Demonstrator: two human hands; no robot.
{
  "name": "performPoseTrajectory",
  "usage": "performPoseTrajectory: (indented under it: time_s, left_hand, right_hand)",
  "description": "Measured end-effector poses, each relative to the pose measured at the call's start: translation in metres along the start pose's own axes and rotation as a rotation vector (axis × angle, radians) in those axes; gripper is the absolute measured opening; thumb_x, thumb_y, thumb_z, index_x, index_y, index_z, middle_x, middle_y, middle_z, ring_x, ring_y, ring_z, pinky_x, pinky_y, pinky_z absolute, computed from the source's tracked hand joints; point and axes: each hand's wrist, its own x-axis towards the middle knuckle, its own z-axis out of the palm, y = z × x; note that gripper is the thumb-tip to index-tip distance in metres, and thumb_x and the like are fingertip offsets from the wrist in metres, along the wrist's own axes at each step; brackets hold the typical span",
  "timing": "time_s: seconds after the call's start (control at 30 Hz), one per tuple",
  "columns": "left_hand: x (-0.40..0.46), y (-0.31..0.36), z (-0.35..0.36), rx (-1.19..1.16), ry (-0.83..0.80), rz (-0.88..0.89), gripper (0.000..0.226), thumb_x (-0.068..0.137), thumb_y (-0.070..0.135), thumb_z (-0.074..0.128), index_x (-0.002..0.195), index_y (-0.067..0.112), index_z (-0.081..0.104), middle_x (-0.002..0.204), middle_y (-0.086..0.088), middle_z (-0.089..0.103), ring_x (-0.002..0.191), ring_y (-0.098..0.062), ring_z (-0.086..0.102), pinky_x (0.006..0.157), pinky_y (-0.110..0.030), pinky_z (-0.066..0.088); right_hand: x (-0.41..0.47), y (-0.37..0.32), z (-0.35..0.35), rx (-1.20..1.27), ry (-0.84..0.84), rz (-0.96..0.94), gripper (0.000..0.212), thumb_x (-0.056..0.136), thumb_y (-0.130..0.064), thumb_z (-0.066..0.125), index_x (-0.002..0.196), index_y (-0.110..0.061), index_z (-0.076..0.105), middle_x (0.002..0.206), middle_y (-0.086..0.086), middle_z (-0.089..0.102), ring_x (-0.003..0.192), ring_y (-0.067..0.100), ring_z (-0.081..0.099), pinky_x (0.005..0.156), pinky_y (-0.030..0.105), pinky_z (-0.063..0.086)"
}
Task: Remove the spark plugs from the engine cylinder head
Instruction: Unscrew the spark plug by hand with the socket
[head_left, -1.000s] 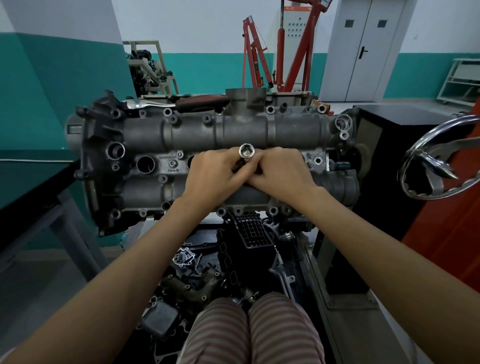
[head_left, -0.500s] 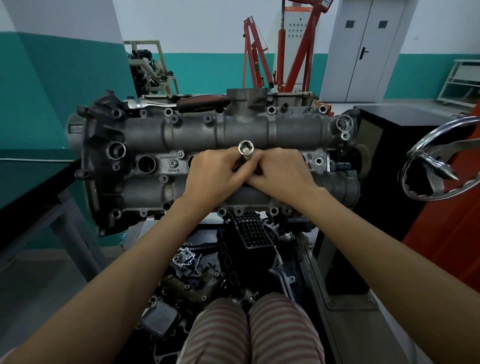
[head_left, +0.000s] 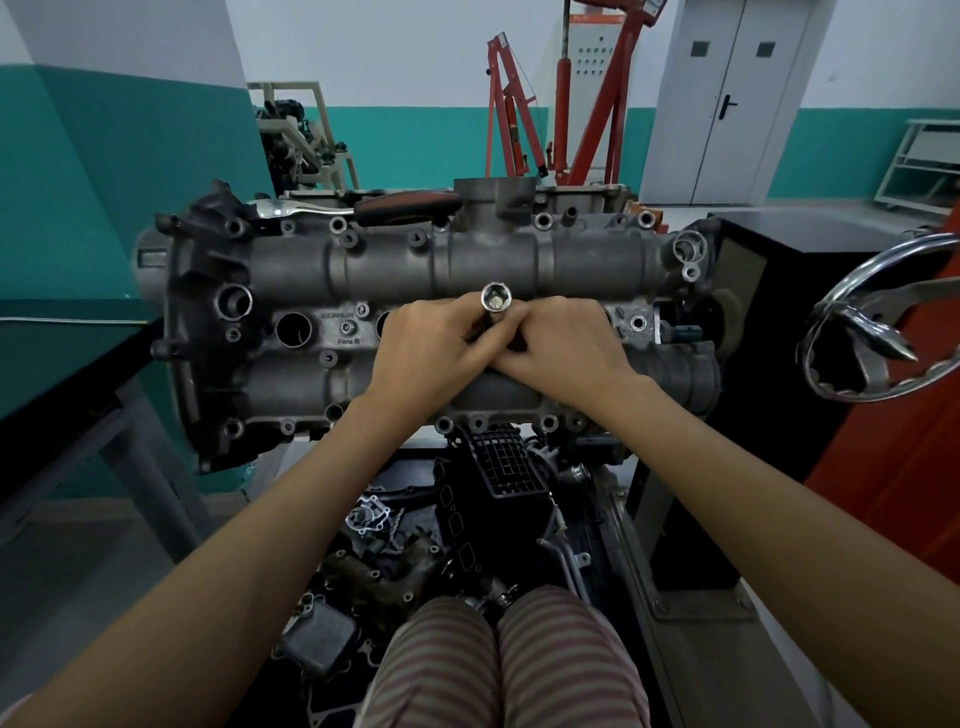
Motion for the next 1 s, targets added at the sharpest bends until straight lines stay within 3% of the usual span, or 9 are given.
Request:
performPoseTrajectory:
  time_s: [0.07,0.17,0.33,0.43,0.5,0.6,0.7,0.87,1.0]
  left_hand:
    - [-0.0002,0.0001,0.0004,-0.011,0.01,0.006,0.038,0.083,0.033,0.066,0.054,0.011,0.055,0.042,0.001,0.046,0.041,-0.011,0.04,0.046,-0.02,0.021]
    - [-0.0005,0.0014,-0.0001,-0.056,-0.028,0.002,0.033,0.085,0.038,0.053,0.065,0.013,0.056,0.053,0.01,0.042,0.047,-0.013,0.044,0.048,-0.022,0.03]
    - [0.0002,0.0033,-0.0013,-0.071,-0.076,-0.01,0.023,0.085,0.038,0.044,0.073,0.021,0.033,0.061,0.012,0.038,0.051,-0.021,0.047,0.047,-0.027,0.031]
    - [-0.0004,0.0021,-0.0011,-0.045,-0.051,0.015,0.027,0.087,0.036,0.051,0.068,0.017,0.052,0.058,0.004,0.051,0.053,-0.022,0.054,0.053,-0.021,0.029]
    - [-0.0001,0.0009,-0.0011,-0.041,-0.037,0.021,0.034,0.086,0.037,0.053,0.07,0.009,0.066,0.058,-0.002,0.061,0.052,-0.02,0.057,0.053,-0.019,0.03]
    - [0.0003,0.0013,-0.0007,-0.052,-0.03,0.029,0.038,0.086,0.039,0.053,0.064,0.009,0.06,0.056,0.003,0.053,0.05,-0.016,0.05,0.049,-0.021,0.031]
    - [-0.0004,0.0018,-0.0004,-0.041,-0.063,0.012,0.038,0.086,0.04,0.046,0.071,0.005,0.052,0.063,0.001,0.055,0.053,-0.02,0.051,0.045,-0.032,0.039]
    - [0.0005,0.0052,-0.0014,-0.044,-0.053,0.009,0.016,0.085,0.03,0.048,0.075,0.023,0.036,0.069,0.014,0.039,0.053,-0.009,0.039,0.049,-0.023,0.029]
    - [-0.0008,0.0009,-0.0009,-0.054,-0.045,-0.014,0.028,0.088,0.032,0.056,0.068,0.013,0.061,0.057,0.005,0.052,0.052,-0.017,0.053,0.052,-0.021,0.03]
  right_hand:
    - [0.0004,0.0002,0.0012,0.002,-0.008,-0.002,0.04,0.089,-0.042,0.044,0.081,-0.008,0.064,0.076,0.012,0.067,0.073,0.031,0.062,0.055,0.029,0.03]
    - [0.0011,-0.0001,0.0016,-0.015,0.003,-0.026,0.042,0.087,-0.042,0.035,0.092,-0.009,0.06,0.084,0.008,0.067,0.076,0.03,0.062,0.057,0.032,0.034]
    - [-0.0015,-0.002,-0.0036,0.078,0.021,-0.003,0.032,0.086,-0.038,0.05,0.092,-0.006,0.048,0.071,0.007,0.063,0.061,0.029,0.06,0.05,0.028,0.024]
    - [-0.0003,-0.0015,-0.0008,0.003,0.018,0.01,0.045,0.085,-0.05,0.04,0.096,-0.012,0.06,0.076,0.005,0.067,0.071,0.024,0.063,0.053,0.027,0.028]
    - [-0.0002,-0.0009,0.0003,0.002,0.013,0.008,0.042,0.086,-0.049,0.043,0.09,-0.012,0.065,0.078,0.008,0.068,0.075,0.027,0.063,0.055,0.028,0.029]
    - [-0.0004,-0.0002,0.001,-0.002,-0.008,-0.003,0.034,0.09,-0.036,0.046,0.085,-0.007,0.063,0.081,0.013,0.068,0.076,0.034,0.062,0.056,0.032,0.03]
    - [0.0001,-0.0006,0.0,-0.003,0.0,-0.024,0.029,0.089,-0.032,0.043,0.089,-0.006,0.058,0.082,0.011,0.066,0.074,0.033,0.061,0.056,0.032,0.029]
    - [-0.0008,-0.0017,-0.0013,0.055,0.031,0.011,0.035,0.085,-0.038,0.046,0.099,-0.007,0.052,0.077,0.007,0.066,0.067,0.029,0.062,0.052,0.028,0.027]
    - [0.0004,-0.0011,-0.0009,0.012,0.007,0.02,0.049,0.083,-0.055,0.037,0.099,-0.016,0.063,0.074,0.004,0.067,0.071,0.022,0.063,0.054,0.027,0.029]
